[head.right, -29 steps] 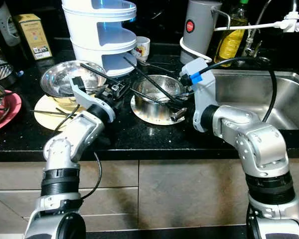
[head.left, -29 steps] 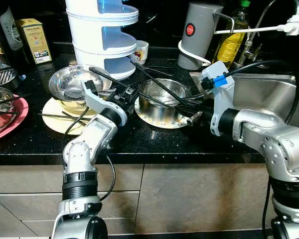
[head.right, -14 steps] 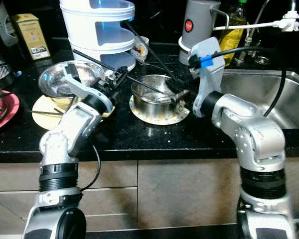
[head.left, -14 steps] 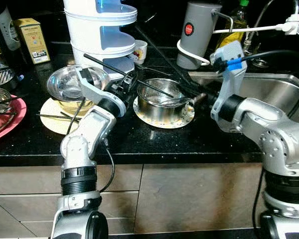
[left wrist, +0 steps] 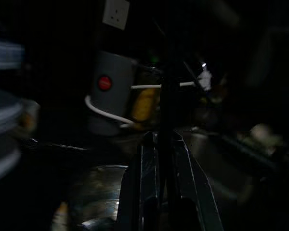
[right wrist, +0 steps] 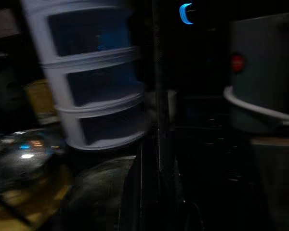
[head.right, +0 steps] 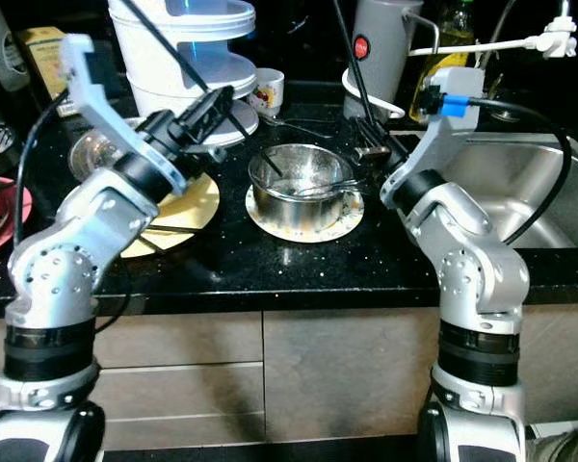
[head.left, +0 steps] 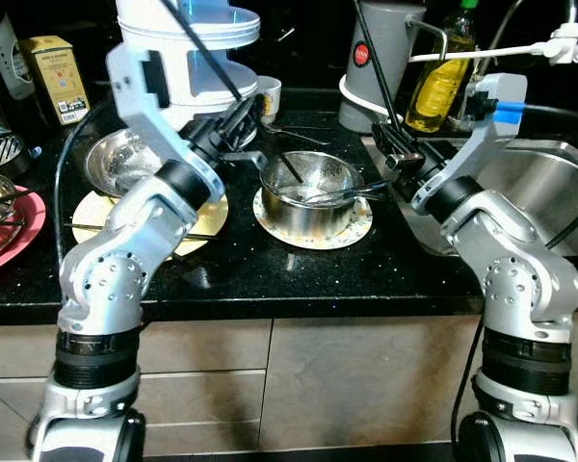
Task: Kitchen organization
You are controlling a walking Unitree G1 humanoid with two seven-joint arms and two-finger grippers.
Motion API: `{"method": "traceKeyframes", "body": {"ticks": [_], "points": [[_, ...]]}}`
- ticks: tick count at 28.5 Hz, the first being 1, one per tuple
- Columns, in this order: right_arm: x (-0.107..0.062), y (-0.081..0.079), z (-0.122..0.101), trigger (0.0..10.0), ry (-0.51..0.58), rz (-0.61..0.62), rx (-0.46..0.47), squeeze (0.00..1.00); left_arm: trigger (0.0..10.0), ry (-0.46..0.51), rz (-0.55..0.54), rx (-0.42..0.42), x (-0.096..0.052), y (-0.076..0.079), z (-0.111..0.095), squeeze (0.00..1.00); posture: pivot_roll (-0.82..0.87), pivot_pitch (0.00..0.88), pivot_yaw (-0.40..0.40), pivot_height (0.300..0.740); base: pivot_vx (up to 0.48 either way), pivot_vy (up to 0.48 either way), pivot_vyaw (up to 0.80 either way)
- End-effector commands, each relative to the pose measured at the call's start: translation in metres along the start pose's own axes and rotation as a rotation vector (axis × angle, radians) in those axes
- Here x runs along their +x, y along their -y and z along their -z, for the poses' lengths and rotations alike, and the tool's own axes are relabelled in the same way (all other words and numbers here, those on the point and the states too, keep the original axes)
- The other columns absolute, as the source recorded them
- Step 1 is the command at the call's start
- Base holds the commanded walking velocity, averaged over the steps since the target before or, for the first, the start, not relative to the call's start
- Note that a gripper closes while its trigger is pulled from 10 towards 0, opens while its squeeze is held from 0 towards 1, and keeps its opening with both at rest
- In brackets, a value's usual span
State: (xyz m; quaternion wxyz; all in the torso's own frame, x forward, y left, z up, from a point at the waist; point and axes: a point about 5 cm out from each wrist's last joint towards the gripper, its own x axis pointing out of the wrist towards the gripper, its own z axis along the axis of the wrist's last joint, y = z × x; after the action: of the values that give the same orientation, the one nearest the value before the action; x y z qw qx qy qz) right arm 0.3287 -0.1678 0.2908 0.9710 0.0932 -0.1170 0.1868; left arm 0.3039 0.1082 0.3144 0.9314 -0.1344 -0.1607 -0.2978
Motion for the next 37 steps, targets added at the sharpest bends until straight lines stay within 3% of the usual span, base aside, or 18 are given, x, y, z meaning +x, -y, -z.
{"method": "traceKeyframes", "body": {"ticks": [1, 4, 7, 16, 22, 37], "points": [[0.001, 0.004, 0.002, 10.0, -0.007, 0.032, -0.029, 0.0, 10.0, -0.005, 0.004, 0.057, -0.001, 0.003, 0.002, 0.0, -0.06, 0.0, -0.043, 0.74, 0.0, 0.0, 0.0], [0.001, 0.006, 0.003, 10.0, -0.012, 0.045, -0.046, 0.0, 10.0, -0.006, -0.002, 0.076, -0.001, 0.002, 0.002, 0.0, -0.06, 0.0, -0.043, 0.74, 0.0, 0.0, 0.0], [-0.003, 0.015, 0.011, 10.0, -0.037, 0.102, -0.119, 0.0, 10.0, -0.061, -0.087, 0.176, -0.007, -0.007, 0.017, 0.0, -0.07, 0.0, -0.038, 0.74, 0.0, 0.0, 0.0], [0.002, 0.012, 0.021, 10.0, -0.051, 0.081, -0.181, 0.0, 10.0, -0.088, -0.273, 0.192, -0.021, -0.029, 0.03, 0.0, -0.06, 0.0, -0.045, 0.74, 0.0, 0.0, 0.0], [0.004, 0.006, 0.027, 10.0, -0.055, 0.054, -0.187, 0.0, 10.0, -0.09, -0.28, 0.207, -0.024, -0.032, 0.033, 0.0, -0.05, 0.0, -0.05, 0.74, 0.0, -0.139, 0.0], [0.011, -0.001, 0.029, 10.0, -0.029, 0.033, -0.17, 0.0, 10.0, -0.07, -0.26, 0.218, -0.017, -0.029, 0.031, 0.0, -0.05, 0.0, -0.051, 0.74, 0.0, -0.414, 0.0]]}}
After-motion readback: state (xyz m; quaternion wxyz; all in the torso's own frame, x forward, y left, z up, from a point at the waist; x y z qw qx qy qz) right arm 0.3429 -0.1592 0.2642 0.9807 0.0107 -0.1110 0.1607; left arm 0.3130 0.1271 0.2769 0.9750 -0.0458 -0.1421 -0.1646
